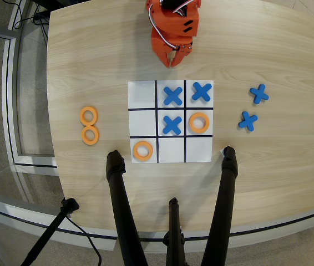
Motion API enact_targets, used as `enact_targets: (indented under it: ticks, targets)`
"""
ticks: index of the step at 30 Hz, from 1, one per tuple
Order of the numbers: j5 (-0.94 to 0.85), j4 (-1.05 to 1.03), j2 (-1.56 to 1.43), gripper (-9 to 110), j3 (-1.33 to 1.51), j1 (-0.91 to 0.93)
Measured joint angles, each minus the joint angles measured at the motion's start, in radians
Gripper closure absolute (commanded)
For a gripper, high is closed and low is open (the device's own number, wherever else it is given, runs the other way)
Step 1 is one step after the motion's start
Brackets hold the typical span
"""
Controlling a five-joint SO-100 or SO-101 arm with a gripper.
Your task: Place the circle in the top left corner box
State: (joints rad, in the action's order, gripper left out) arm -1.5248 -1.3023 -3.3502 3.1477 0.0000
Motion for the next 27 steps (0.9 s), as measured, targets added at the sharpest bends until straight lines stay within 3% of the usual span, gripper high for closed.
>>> enact_targets:
  ticks: [9, 14, 17, 22, 27]
  targets:
    - [-0.015, -0.035, 0.02, 101, -0.017, 0.034]
    - [-0.018, -0.041, 0.018, 88, -0.021, 0.04]
    - [-0.032, -0.041, 0.044, 88, -0.052, 0.041]
    - [-0.067, 0.002, 0.213, 88, -0.258, 0.14]
    - [-0.067, 0.192, 0.505, 81, -0.5, 0.21]
